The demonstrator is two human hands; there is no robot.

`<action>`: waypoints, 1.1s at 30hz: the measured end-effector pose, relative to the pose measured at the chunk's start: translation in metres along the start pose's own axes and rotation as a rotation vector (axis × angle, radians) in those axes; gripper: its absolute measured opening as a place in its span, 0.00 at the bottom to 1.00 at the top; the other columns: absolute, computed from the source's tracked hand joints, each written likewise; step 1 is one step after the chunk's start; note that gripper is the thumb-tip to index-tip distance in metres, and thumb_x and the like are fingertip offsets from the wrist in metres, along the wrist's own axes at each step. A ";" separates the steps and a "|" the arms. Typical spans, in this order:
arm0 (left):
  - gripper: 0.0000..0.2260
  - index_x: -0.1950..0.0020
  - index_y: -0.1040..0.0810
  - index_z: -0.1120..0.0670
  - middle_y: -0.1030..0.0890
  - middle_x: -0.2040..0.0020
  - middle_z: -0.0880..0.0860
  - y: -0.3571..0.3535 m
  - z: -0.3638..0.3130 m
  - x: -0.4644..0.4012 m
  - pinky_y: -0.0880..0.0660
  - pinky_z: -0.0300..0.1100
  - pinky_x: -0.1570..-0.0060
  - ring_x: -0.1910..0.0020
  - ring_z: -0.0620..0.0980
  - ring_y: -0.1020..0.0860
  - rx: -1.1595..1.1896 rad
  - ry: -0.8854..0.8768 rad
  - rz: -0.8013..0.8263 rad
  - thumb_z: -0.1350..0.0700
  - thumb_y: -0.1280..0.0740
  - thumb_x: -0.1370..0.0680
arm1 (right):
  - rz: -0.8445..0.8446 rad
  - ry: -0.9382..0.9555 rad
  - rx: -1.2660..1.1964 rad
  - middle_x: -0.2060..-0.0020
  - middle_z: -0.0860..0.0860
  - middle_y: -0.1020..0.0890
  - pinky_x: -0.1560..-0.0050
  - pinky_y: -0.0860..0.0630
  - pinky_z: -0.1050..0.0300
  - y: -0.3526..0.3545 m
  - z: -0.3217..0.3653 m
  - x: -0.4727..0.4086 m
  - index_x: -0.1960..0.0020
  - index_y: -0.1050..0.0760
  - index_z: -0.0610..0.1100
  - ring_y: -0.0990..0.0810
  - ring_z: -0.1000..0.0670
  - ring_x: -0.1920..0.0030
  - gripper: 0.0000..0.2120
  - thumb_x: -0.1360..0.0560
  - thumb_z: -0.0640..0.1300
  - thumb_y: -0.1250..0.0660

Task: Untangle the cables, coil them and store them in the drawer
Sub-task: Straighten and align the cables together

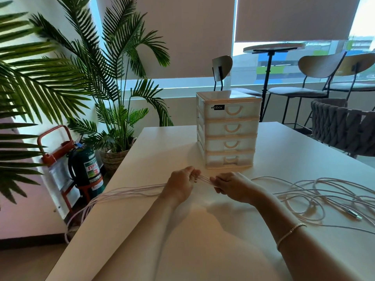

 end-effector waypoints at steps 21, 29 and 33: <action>0.10 0.49 0.22 0.64 0.21 0.55 0.51 0.007 -0.006 -0.001 0.37 0.25 0.61 0.55 0.47 0.25 0.070 -0.011 0.133 0.60 0.40 0.20 | 0.022 0.066 -0.004 0.71 0.55 0.28 0.69 0.35 0.68 0.010 0.002 0.006 0.68 0.28 0.50 0.32 0.56 0.70 0.16 0.21 0.47 0.41; 0.09 0.48 0.23 0.55 0.26 0.62 0.49 0.011 -0.002 0.004 0.36 0.30 0.68 0.63 0.46 0.31 -0.098 -0.074 0.397 0.52 0.38 0.21 | 0.074 0.053 -0.111 0.72 0.53 0.30 0.70 0.38 0.61 0.013 -0.022 0.006 0.63 0.23 0.53 0.35 0.56 0.73 0.11 0.23 0.47 0.37; 0.10 0.45 0.23 0.53 0.26 0.58 0.45 0.020 0.000 0.004 0.38 0.31 0.60 0.58 0.44 0.29 -0.209 -0.082 0.469 0.53 0.42 0.19 | -0.014 0.082 0.028 0.68 0.54 0.27 0.60 0.32 0.56 0.018 -0.022 0.005 0.65 0.25 0.54 0.30 0.52 0.65 0.13 0.22 0.47 0.38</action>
Point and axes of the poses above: each hand's wrist, its own x-axis away from the middle knuckle, its own y-axis out of the back of the hand, z = x × y, the point moved 2 cm from there along -x, towards the middle knuckle
